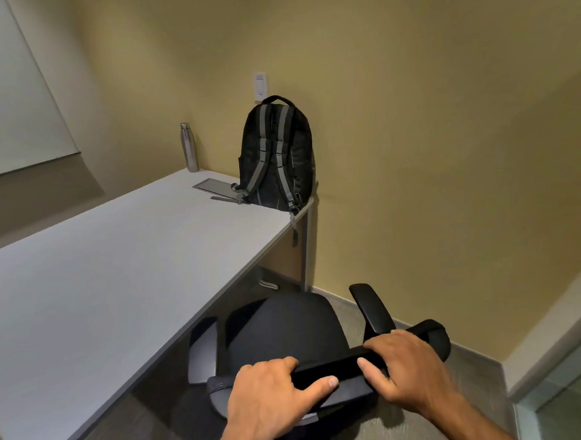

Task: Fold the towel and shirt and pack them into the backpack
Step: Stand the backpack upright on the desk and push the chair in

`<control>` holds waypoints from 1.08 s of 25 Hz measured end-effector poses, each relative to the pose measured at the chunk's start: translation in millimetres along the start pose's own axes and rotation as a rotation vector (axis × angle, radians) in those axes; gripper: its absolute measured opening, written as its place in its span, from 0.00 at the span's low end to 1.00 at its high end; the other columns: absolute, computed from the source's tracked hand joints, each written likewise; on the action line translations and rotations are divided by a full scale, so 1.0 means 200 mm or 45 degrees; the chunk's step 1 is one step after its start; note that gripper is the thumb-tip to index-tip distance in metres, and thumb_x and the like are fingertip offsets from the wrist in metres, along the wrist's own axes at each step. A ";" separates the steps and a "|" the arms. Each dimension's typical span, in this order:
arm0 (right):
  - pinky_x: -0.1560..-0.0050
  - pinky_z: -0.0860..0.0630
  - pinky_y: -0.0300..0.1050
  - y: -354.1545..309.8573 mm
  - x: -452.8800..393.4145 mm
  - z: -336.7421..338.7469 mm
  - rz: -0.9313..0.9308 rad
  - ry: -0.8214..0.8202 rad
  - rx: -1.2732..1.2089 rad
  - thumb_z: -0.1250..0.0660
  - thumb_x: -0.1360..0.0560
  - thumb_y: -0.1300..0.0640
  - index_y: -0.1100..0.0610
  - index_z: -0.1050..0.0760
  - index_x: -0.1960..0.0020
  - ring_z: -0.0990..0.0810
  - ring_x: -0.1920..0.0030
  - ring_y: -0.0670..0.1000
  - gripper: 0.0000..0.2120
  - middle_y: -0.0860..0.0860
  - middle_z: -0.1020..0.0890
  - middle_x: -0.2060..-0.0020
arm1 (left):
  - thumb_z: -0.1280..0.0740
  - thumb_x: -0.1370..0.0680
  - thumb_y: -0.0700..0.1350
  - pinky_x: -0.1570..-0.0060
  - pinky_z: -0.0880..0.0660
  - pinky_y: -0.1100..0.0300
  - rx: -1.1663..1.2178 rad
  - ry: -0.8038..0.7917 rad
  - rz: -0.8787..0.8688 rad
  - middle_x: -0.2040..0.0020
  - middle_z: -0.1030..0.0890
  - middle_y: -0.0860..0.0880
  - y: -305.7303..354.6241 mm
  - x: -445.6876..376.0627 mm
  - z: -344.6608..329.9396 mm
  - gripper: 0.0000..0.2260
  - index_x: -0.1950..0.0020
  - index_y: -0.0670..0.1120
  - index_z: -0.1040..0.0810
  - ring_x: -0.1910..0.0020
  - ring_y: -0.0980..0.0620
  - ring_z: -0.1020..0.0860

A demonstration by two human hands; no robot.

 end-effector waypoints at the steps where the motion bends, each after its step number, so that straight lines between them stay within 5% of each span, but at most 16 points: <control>1: 0.54 0.28 0.40 0.02 -0.03 -0.01 0.023 -0.012 -0.007 0.48 0.26 0.34 0.45 0.21 0.53 0.23 0.57 0.44 0.22 0.40 0.18 0.59 | 0.53 0.36 0.83 0.51 0.28 0.59 0.002 0.004 0.024 0.56 0.16 0.55 0.00 -0.01 -0.01 0.41 0.48 0.55 0.20 0.52 0.55 0.20; 13: 0.50 0.24 0.44 0.24 -0.44 -0.12 0.366 -0.060 -0.105 0.43 0.25 0.35 0.44 0.21 0.49 0.22 0.54 0.43 0.17 0.38 0.19 0.56 | 0.56 0.35 0.82 0.49 0.30 0.52 0.024 0.050 0.281 0.57 0.19 0.54 0.11 -0.21 -0.07 0.39 0.56 0.51 0.25 0.54 0.50 0.22; 27: 0.56 0.24 0.41 0.56 -0.84 -0.14 0.754 -0.010 -0.268 0.43 0.25 0.35 0.46 0.19 0.52 0.19 0.57 0.45 0.19 0.40 0.17 0.59 | 0.55 0.36 0.83 0.47 0.28 0.52 0.063 0.149 0.746 0.58 0.19 0.54 0.42 -0.44 -0.11 0.39 0.55 0.52 0.23 0.55 0.52 0.22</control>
Point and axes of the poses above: each hand's wrist, its own x-axis away from the middle knuckle, its own z-axis out of the back of the hand, y = z × x, the point moved 7 cm from there along -x, towards the middle knuckle
